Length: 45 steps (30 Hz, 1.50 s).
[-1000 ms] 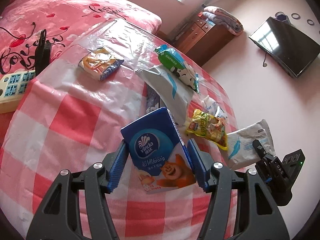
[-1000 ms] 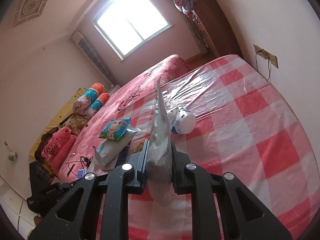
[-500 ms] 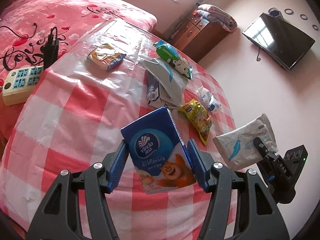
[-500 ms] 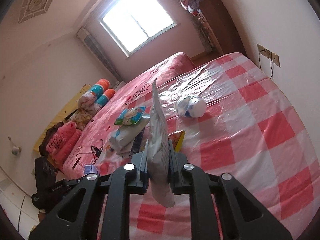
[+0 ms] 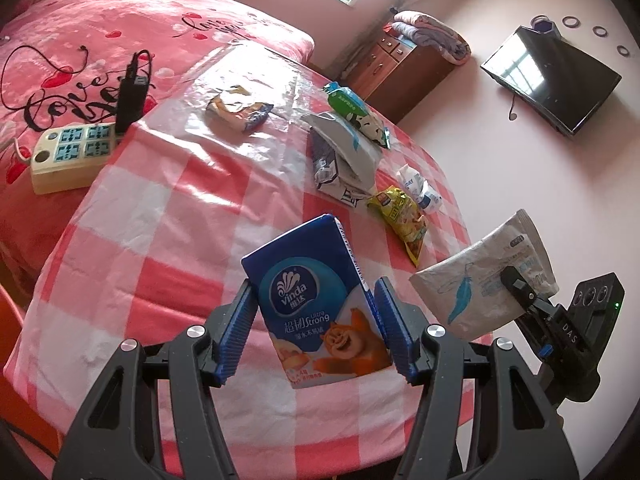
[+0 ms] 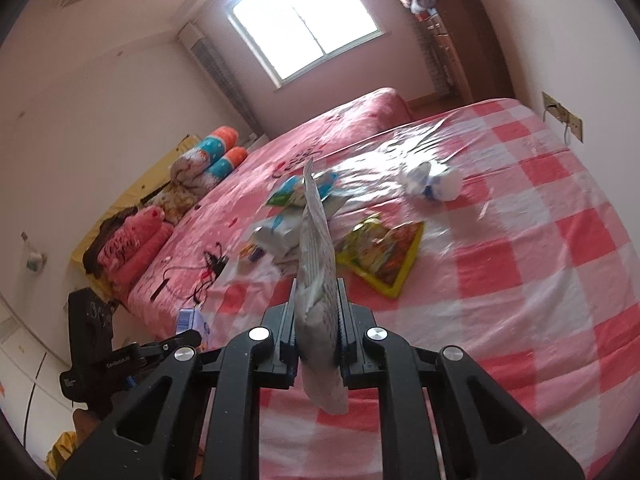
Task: Collect trash
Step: 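Carry the grey bag and tissue box toward the orange bucket, then open both tools over the orange bucket to drop the items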
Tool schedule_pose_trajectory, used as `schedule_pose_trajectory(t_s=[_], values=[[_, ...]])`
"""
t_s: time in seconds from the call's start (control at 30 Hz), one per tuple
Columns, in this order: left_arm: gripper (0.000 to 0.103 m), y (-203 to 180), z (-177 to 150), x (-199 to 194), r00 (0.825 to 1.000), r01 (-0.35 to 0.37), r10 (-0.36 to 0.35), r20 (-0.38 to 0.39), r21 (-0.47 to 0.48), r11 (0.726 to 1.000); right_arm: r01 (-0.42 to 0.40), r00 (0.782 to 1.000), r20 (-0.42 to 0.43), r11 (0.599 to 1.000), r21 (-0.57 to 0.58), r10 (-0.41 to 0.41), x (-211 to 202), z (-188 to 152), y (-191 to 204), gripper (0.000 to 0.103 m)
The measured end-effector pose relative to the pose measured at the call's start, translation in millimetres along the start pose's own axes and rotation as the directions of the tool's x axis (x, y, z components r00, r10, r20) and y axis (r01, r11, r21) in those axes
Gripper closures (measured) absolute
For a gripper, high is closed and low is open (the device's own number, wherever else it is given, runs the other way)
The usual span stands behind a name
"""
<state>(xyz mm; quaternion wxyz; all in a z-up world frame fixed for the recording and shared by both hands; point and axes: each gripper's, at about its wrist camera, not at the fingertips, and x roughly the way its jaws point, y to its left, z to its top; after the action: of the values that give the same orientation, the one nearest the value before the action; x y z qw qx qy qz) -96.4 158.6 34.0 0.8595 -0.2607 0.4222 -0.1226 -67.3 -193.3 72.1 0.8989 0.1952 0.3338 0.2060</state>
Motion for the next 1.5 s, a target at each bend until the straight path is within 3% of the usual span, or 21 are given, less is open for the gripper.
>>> schedule_pose_trajectory(t_s=[0.37, 0.7, 1.0, 1.27, 1.5], values=[[0.042, 26, -11, -33, 0.999, -0.008, 0.009, 0.037, -0.034, 0.999, -0.109, 0.989, -0.112, 0.99, -0.084, 0.099, 27, -17, 63, 0.087], [0.042, 67, -21, -71, 0.995, -0.054, 0.062, 0.076, -0.101, 0.993, -0.241, 0.948, -0.253, 0.955, -0.175, 0.193, 61, -35, 135, 0.087], [0.042, 122, -39, -112, 0.979, -0.151, 0.172, 0.105, -0.189, 0.97, -0.378, 0.879, -0.389, 0.9, -0.215, 0.276, 90, -61, 203, 0.087], [0.042, 180, -64, -141, 0.945, -0.271, 0.312, 0.098, -0.299, 0.915, -0.483, 0.812, -0.493, 0.833, -0.269, 0.311, 114, -90, 268, 0.087], [0.041, 225, -86, -149, 0.925, -0.324, 0.375, 0.06, -0.388, 0.863, -0.534, 0.76, -0.564, 0.805, -0.257, 0.324, 144, -111, 301, 0.085]])
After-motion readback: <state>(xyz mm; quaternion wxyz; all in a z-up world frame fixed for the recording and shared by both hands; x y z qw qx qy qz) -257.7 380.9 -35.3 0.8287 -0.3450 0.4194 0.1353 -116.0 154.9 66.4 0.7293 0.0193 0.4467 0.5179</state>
